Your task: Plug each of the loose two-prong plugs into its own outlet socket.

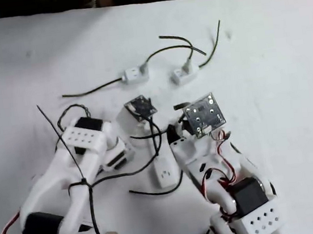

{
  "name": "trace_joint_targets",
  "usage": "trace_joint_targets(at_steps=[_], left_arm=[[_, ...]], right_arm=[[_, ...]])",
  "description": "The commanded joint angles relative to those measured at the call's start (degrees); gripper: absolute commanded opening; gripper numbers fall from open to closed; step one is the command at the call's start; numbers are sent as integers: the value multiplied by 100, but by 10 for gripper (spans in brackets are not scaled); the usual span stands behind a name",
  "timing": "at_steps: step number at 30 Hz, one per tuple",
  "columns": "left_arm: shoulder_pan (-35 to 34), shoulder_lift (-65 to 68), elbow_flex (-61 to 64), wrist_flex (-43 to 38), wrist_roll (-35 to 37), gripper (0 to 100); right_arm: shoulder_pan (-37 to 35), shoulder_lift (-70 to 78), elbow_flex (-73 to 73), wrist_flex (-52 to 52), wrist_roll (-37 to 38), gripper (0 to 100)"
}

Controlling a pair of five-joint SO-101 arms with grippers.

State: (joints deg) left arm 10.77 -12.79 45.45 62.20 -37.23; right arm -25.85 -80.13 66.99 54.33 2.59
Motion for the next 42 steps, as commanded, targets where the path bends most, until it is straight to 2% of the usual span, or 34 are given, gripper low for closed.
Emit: trace_joint_targets(at_steps=[1,14,21,26,30,35,42], left_arm=[[-92,-101,-237,44,176,192],[-796,-127,-1204,967,141,192],[-1886,-1349,-1345,1099,132,188],[-2308,-2396,-791,1081,193,178],[-2580,-2862,-44,703,501,24],[-3222,-3292,853,-167,1222,22],[-3319,-3591,1662,-316,1556,23]], right_arm=[[40,-66,-290,13,62,18],[40,-13,-255,4,62,19],[40,-4,-255,13,62,20],[-145,-4,-255,13,44,18],[-769,4,-273,22,26,18],[-1253,558,-484,-31,18,17],[-1613,2431,-1336,-585,-273,17]])
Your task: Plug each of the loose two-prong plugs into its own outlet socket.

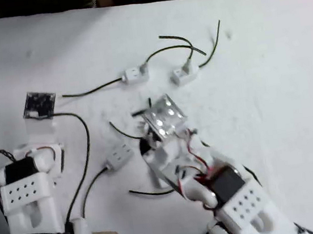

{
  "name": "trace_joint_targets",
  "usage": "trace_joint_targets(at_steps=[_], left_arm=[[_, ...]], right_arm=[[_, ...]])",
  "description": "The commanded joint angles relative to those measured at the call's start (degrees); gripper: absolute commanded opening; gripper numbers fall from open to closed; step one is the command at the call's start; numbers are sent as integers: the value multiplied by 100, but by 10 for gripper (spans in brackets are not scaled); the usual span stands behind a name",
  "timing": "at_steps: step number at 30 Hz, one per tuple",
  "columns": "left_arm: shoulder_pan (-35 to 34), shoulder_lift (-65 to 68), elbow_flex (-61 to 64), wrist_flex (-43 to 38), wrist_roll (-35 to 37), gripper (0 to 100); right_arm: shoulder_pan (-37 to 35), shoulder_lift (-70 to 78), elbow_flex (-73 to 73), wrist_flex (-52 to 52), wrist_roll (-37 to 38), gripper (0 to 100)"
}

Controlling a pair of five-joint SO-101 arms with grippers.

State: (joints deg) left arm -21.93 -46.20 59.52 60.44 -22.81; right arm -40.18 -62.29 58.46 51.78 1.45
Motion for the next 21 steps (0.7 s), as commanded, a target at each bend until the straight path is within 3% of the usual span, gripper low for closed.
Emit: trace_joint_targets(at_steps=[1,9,21], left_arm=[[-57,-286,360,-211,114,23],[-602,-470,905,-853,132,23],[-620,-453,932,-853,123,23]], right_arm=[[-277,892,-536,-426,-176,17],[-620,2791,-677,-1692,-158,17],[-620,4637,-1609,-2097,-202,17]])
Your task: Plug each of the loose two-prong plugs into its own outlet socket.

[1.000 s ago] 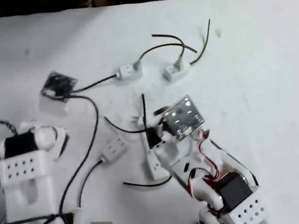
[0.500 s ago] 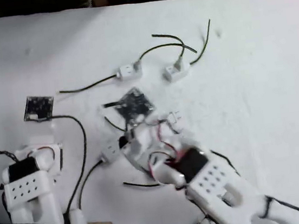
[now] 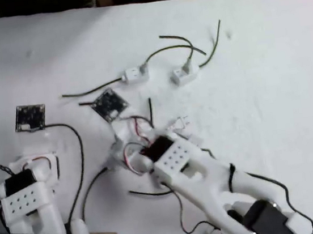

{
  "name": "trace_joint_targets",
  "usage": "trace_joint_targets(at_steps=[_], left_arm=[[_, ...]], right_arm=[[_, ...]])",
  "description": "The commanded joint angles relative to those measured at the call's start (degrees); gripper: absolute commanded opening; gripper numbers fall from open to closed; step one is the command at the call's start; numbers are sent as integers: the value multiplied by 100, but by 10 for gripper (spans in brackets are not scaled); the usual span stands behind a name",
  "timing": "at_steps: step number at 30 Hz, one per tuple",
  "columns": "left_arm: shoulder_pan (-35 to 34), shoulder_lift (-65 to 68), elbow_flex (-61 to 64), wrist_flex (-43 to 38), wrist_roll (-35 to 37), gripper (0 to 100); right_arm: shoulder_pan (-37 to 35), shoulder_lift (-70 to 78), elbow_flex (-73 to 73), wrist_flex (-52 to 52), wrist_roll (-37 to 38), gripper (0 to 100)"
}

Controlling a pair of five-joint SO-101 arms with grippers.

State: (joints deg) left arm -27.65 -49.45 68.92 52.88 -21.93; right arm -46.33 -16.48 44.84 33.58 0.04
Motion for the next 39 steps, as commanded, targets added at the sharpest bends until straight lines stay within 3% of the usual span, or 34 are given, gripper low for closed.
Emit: trace_joint_targets(at_steps=[1,7,34,39], left_arm=[[-48,-127,-9,-97,35,23],[-48,-119,-9,-97,18,23],[-48,-101,-9,-88,18,23],[-66,-101,-9,-88,9,23]], right_arm=[[31,101,-176,-418,-62,17],[207,145,202,-1015,-26,17],[321,154,466,-725,-44,17],[48,136,721,-725,-70,17]])
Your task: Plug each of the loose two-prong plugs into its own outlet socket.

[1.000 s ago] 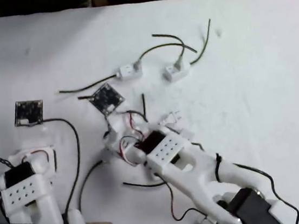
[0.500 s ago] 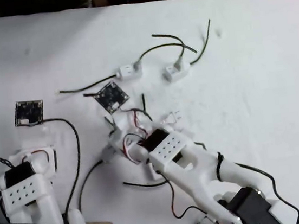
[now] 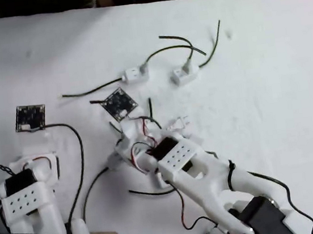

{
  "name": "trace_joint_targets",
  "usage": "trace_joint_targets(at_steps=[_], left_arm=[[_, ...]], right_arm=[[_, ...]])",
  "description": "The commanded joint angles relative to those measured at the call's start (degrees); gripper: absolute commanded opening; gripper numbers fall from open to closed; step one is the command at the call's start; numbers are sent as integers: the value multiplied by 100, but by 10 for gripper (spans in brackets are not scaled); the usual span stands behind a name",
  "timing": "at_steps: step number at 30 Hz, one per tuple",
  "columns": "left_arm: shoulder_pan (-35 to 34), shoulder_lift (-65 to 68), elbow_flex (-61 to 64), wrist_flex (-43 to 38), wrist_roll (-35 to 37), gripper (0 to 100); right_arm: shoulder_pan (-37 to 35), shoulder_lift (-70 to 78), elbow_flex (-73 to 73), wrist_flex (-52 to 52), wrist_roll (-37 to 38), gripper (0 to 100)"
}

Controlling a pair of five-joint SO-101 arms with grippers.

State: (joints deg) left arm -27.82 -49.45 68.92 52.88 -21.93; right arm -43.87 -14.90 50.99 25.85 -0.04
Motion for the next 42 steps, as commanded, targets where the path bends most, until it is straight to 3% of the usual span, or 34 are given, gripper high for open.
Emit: trace_joint_targets(at_steps=[1,5,16,25,37,42], left_arm=[[-48,-101,-9,-88,9,23],[-48,-101,-9,-88,9,23],[-48,-101,-9,-88,9,23],[-48,-101,-9,-88,9,23],[-48,-101,-9,-97,9,23],[-48,-101,-9,-97,9,23]], right_arm=[[-268,-40,149,48,-141,17],[-356,-57,167,84,-633,17],[-356,-4,431,136,-659,17],[-699,-57,905,145,-79,19],[-690,-66,905,760,-53,22],[-708,-330,897,1147,-79,77]])
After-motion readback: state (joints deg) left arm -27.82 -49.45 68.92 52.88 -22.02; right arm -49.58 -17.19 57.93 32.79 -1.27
